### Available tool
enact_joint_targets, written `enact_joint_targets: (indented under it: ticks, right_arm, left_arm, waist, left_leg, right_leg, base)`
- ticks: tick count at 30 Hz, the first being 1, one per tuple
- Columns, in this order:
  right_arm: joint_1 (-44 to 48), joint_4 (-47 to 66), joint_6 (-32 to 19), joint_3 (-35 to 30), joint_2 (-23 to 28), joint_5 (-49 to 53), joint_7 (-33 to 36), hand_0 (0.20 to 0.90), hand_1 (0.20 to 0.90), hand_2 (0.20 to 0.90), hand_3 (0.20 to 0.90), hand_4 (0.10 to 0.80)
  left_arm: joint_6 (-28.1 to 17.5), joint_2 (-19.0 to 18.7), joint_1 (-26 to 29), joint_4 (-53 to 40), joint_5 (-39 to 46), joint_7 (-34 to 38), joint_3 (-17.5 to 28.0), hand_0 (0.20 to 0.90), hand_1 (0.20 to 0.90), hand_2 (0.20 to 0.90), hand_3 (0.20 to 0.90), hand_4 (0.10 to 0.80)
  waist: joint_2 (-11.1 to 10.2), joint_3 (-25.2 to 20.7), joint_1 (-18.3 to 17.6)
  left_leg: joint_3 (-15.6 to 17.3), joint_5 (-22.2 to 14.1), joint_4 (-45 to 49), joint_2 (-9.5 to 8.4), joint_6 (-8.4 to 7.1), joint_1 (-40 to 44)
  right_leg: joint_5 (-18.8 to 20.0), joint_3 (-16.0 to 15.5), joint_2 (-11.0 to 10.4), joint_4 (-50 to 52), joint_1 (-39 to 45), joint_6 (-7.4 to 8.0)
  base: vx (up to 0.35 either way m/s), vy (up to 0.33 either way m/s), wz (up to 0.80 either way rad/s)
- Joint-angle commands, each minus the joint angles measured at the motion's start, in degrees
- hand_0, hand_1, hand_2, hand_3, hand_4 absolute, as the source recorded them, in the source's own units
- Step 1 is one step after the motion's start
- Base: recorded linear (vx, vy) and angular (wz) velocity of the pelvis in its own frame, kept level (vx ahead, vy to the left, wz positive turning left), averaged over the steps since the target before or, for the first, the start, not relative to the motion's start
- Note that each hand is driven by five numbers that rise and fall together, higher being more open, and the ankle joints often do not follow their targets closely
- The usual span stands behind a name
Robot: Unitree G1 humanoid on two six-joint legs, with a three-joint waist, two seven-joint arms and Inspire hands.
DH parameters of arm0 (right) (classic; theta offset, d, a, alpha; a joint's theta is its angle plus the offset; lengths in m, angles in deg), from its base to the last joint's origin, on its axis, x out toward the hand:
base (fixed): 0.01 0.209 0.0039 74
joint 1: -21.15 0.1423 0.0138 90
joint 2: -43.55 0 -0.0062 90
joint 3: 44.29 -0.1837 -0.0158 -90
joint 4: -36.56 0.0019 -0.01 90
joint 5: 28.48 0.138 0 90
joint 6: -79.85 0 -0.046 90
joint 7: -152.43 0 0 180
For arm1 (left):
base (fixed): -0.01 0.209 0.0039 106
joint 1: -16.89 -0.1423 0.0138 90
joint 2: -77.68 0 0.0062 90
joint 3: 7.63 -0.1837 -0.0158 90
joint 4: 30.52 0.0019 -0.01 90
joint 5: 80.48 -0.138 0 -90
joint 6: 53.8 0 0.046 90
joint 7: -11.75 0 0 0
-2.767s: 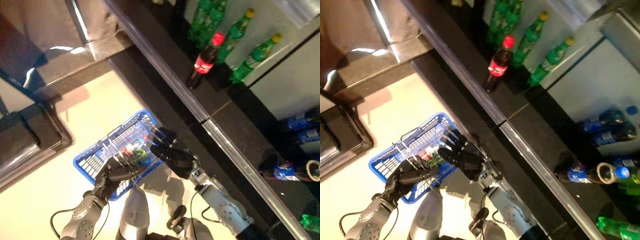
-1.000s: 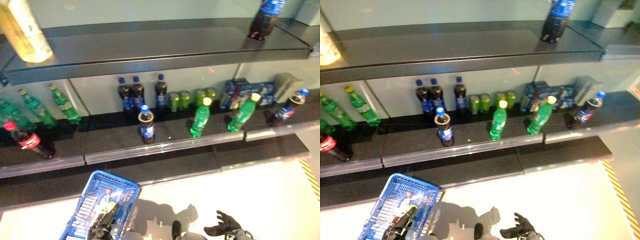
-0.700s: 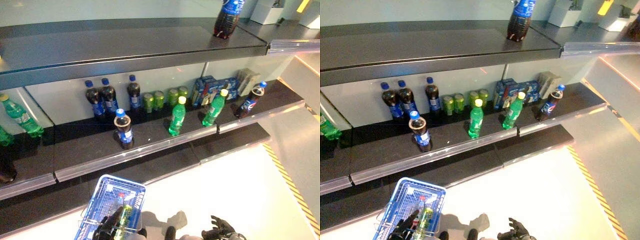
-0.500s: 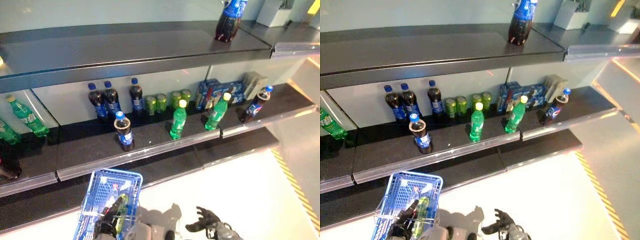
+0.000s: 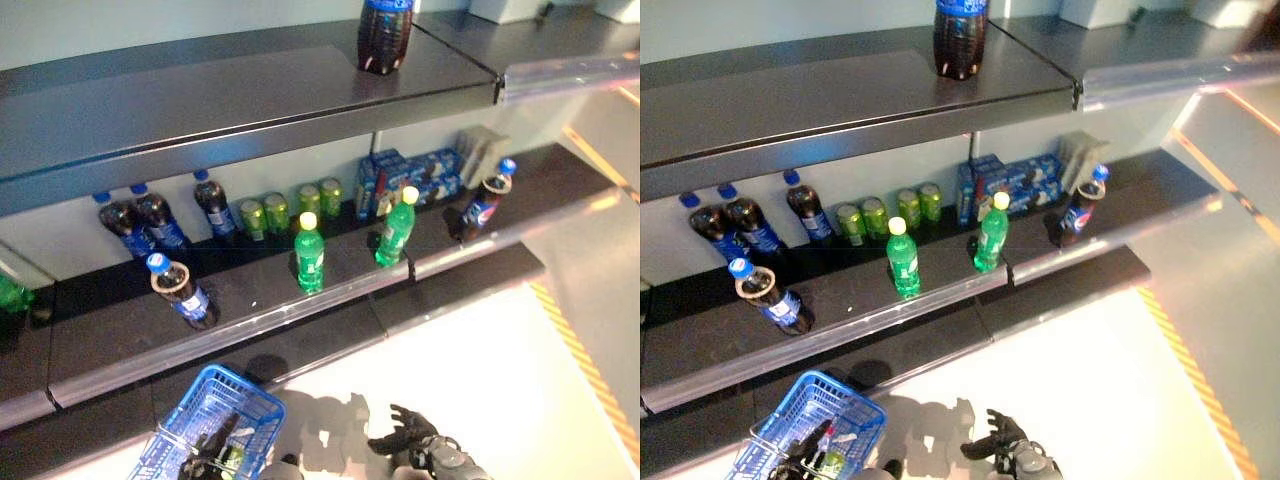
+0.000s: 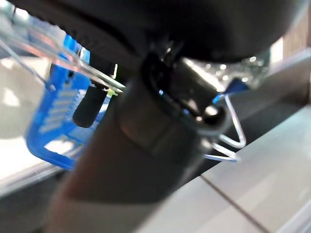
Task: Pick up the drink and place into the basket.
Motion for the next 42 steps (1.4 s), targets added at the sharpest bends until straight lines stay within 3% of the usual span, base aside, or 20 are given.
enact_joint_targets:
  ticks: [1,6,10,12,14,19,22,23,24,25,27,28,30,31,33,34,35,37,39,42]
  right_arm:
    - [-0.5,5.0,-2.8,-2.4,1.3,3.7,2.0,0.900,0.900,0.900,0.900,0.800]
    - [0.3,-0.1,-4.7,-4.9,3.1,3.3,0.1,0.900,0.900,0.900,0.900,0.800]
    - [0.6,-2.9,-5.6,-6.6,2.1,3.6,-0.3,0.900,0.900,0.900,0.900,0.800]
    - [0.0,-2.5,-5.1,-6.7,1.5,5.2,1.1,0.900,0.900,0.900,0.900,0.800]
    - [-0.7,-1.7,-5.2,-6.2,0.7,7.1,3.2,0.900,0.900,0.900,0.900,0.800]
    - [-0.7,1.9,-5.6,-4.7,0.1,8.5,5.1,0.900,0.900,0.900,0.900,0.800]
    - [-0.8,4.6,-5.9,-4.5,0.1,8.6,5.4,0.900,0.900,0.900,0.900,0.800]
    - [-1.1,6.7,-5.8,-4.5,0.2,8.6,6.0,0.900,0.900,0.900,0.900,0.800]
    - [-2.5,10.6,-4.8,-4.2,0.2,8.2,6.6,0.900,0.900,0.900,0.900,0.800]
    - [-2.8,11.1,-5.0,-4.2,0.2,7.8,6.5,0.900,0.900,0.900,0.900,0.800]
    - [-3.2,11.6,-6.4,-4.0,0.0,6.4,5.3,0.900,0.900,0.900,0.900,0.800]
    - [-3.2,11.6,-6.4,-4.0,0.0,6.4,5.3,0.900,0.900,0.900,0.900,0.800]
    - [-3.4,12.1,-7.2,-4.3,-0.3,4.3,4.2,0.900,0.900,0.900,0.900,0.800]
    - [-2.9,11.1,-8.0,-3.7,-0.4,3.2,4.0,0.900,0.900,0.900,0.900,0.800]
    - [-1.6,11.7,-6.7,-2.9,-0.6,2.9,3.6,0.900,0.900,0.900,0.900,0.800]
    - [-1.5,11.8,-6.6,-2.9,-0.6,2.7,3.5,0.900,0.900,0.900,0.900,0.800]
    - [-0.7,13.3,-4.9,-2.0,-0.4,2.5,2.6,0.900,0.900,0.900,0.900,0.800]
    - [-0.1,15.3,-2.5,-1.1,0.1,1.9,1.5,0.900,0.900,0.900,0.900,0.800]
    - [-0.2,18.7,-1.3,0.2,1.9,0.6,0.4,0.900,0.900,0.900,0.900,0.800]
    - [-2.0,23.2,-0.1,-0.1,4.7,1.7,-0.3,0.900,0.900,0.900,0.900,0.800]
  left_arm:
    - [-2.5,-1.2,0.6,-7.1,-5.7,-3.1,-3.6,0.300,0.300,0.300,0.200,0.100]
    - [-3.5,0.0,-0.8,-5.0,-4.3,-4.0,-4.8,0.300,0.300,0.300,0.200,0.100]
    - [-4.4,0.2,-1.2,-3.4,-5.0,-3.9,-3.2,0.300,0.300,0.300,0.200,0.100]
    - [-4.1,-0.1,-0.9,-3.1,-6.0,-4.6,-2.7,0.300,0.300,0.300,0.200,0.100]
    - [-3.5,-0.7,0.5,-2.8,-7.8,-5.5,-3.9,0.300,0.300,0.300,0.200,0.100]
    - [-3.0,-1.4,1.4,-2.9,-8.4,-4.8,-5.6,0.300,0.300,0.300,0.200,0.100]
    - [-2.7,-1.7,0.9,-3.1,-8.8,-4.7,-5.9,0.300,0.300,0.300,0.200,0.100]
    - [-2.3,-2.0,0.7,-2.9,-9.8,-3.9,-6.1,0.300,0.300,0.300,0.200,0.100]
    - [-1.6,-2.7,0.9,-1.9,-9.8,-2.5,-6.9,0.300,0.300,0.300,0.200,0.100]
    - [-1.5,-2.9,1.0,-1.8,-9.7,-2.0,-7.0,0.300,0.300,0.300,0.200,0.100]
    - [-1.8,-3.2,1.4,-1.2,-8.8,-1.4,-6.6,0.300,0.300,0.300,0.200,0.100]
    - [-1.8,-3.2,1.4,-1.2,-8.8,-1.4,-6.6,0.300,0.300,0.300,0.200,0.100]
    - [-1.8,-3.4,2.0,-0.5,-8.0,-1.9,-5.7,0.300,0.300,0.300,0.200,0.100]
    - [-1.6,-4.5,2.0,0.2,-6.5,-3.0,-5.4,0.300,0.300,0.300,0.200,0.100]
    - [-1.4,-4.9,1.0,-0.7,-6.1,-2.1,-4.2,0.300,0.300,0.300,0.200,0.100]
    - [-1.4,-4.9,0.9,-0.8,-6.1,-2.0,-4.2,0.300,0.300,0.300,0.200,0.100]
    - [-1.7,-4.6,-0.2,-1.7,-6.7,-1.2,-3.2,0.300,0.300,0.300,0.200,0.100]
    - [-2.4,-4.1,-1.1,-2.7,-6.1,-0.5,-3.2,0.300,0.300,0.300,0.200,0.100]
    - [-2.5,-3.5,-1.4,-4.4,-4.1,-0.7,-3.5,0.300,0.300,0.300,0.200,0.100]
    - [-2.2,-2.1,-1.6,-5.9,-6.2,-1.2,-4.5,0.300,0.300,0.300,0.200,0.100]
  waist:
    - [-2.6,0.3,0.4]
    - [-3.7,0.1,-0.3]
    - [-3.4,-1.0,-1.1]
    - [-2.6,-2.0,-1.9]
    - [-1.0,-3.2,-4.2]
    - [-0.8,-2.2,-4.8]
    - [-0.7,-1.5,-5.3]
    - [-1.0,-1.2,-6.4]
    - [-1.0,-1.1,-8.3]
    - [-1.1,-1.2,-8.6]
    - [-0.7,-1.0,-8.8]
    - [-0.7,-1.0,-8.8]
    - [-0.1,-1.0,-9.0]
    - [0.2,-1.2,-8.6]
    - [0.1,-1.4,-7.4]
    - [0.1,-1.3,-7.3]
    - [-0.3,-1.8,-6.3]
    - [-0.7,-2.0,-6.2]
    - [-1.3,-1.7,-6.6]
    - [-2.4,-0.7,-6.4]
  left_leg:
    - [18.5,11.6,-1.1,6.79,1.65,-7.5]
    - [22.4,4.0,10.5,-0.49,4.08,-8.1]
    - [27.1,-1.7,17.4,-4.13,4.54,-4.2]
    - [28.1,-2.9,15.5,-6.83,4.47,-0.6]
    - [30.2,-5.1,-0.1,-8.40,6.38,7.4]
    - [25.1,-4.3,-7.1,-10.05,7.99,9.7]
    - [23.8,-3.0,-8.5,-10.27,8.59,9.2]
    - [23.4,-0.8,-9.2,-10.59,9.35,8.0]
    - [20.0,0.0,-8.9,-11.03,10.17,6.7]
    - [19.7,0.2,-8.8,-11.07,10.29,6.2]
    - [19.7,1.0,-8.6,-9.67,10.04,5.8]
    - [19.7,1.0,-8.6,-9.67,10.04,5.8]
    - [18.0,1.5,-8.3,-8.16,9.58,5.1]
    - [17.5,1.1,-7.6,-5.67,8.39,5.8]
    - [19.7,1.2,-7.4,-2.37,6.58,7.3]
    - [19.8,1.2,-7.4,-2.15,6.46,7.5]
    - [22.4,2.0,-7.4,0.70,4.87,8.1]
    - [23.6,3.2,-6.5,3.73,3.36,7.8]
    - [24.4,5.4,-4.7,7.20,1.74,6.1]
    - [25.5,9.0,0.1,8.75,1.21,1.6]
  right_leg:
    - [-3.2,-9.5,-1.0,4.0,0.4,-2.30]
    - [-2.3,-12.8,-1.0,1.5,1.0,-3.57]
    - [-3.2,-15.3,0.9,1.0,2.1,-3.99]
    - [-2.6,-18.1,2.0,1.4,1.3,-4.10]
    - [-2.2,-20.4,3.6,4.1,-2.4,-3.45]
    - [0.4,-20.8,4.0,6.4,-7.4,-1.78]
    - [1.0,-19.0,4.3,9.9,-8.8,-1.04]
    - [1.4,-16.3,4.8,12.9,-10.6,-1.88]
    - [1.8,-9.2,6.1,16.6,-12.5,-1.49]
    - [2.2,-8.7,5.5,17.2,-13.0,-1.17]
    - [2.3,-6.3,0.9,17.1,-12.1,0.27]
    - [2.3,-6.3,0.9,17.1,-12.1,0.27]
    - [4.4,0.0,-4.5,13.5,-10.5,1.54]
    - [8.9,3.0,-10.4,10.0,-9.4,3.28]
    - [7.5,-0.6,-11.9,6.4,-7.0,4.26]
    - [7.4,-0.9,-11.8,6.1,-6.7,4.28]
    - [5.8,-4.3,-11.7,3.4,-4.1,4.81]
    - [3.2,-4.4,-9.4,4.4,-3.7,4.10]
    - [0.7,-3.4,-6.0,5.1,-3.5,1.84]
    - [0.1,-5.7,-3.4,3.3,-1.7,-0.51]
  base:
    - [-0.194,-0.459,1.34]
    - [-0.150,-0.208,1.29]
    - [-0.094,-0.198,0.62]
    - [-0.099,-0.110,1.37]
    - [-0.159,0.027,1.17]
    - [-0.167,-0.020,0.68]
    - [-0.149,-0.016,0.61]
    - [-0.338,-0.087,0.32]
    - [-0.327,-0.101,0.14]
    - [-0.226,-0.119,0.31]
    - [-0.123,-0.124,0.38]
    - [-0.083,-0.174,0.07]
    - [-0.070,-0.397,0.30]
    - [-0.035,-0.588,0.53]
    - [0.005,-0.510,-0.06]
    - [0.025,-0.510,-0.70]
    - [0.035,-0.490,-0.76]
    - [0.012,-0.479,-0.56]
    - [-0.039,-0.404,-0.17]
    - [-0.047,-0.366,-0.19]
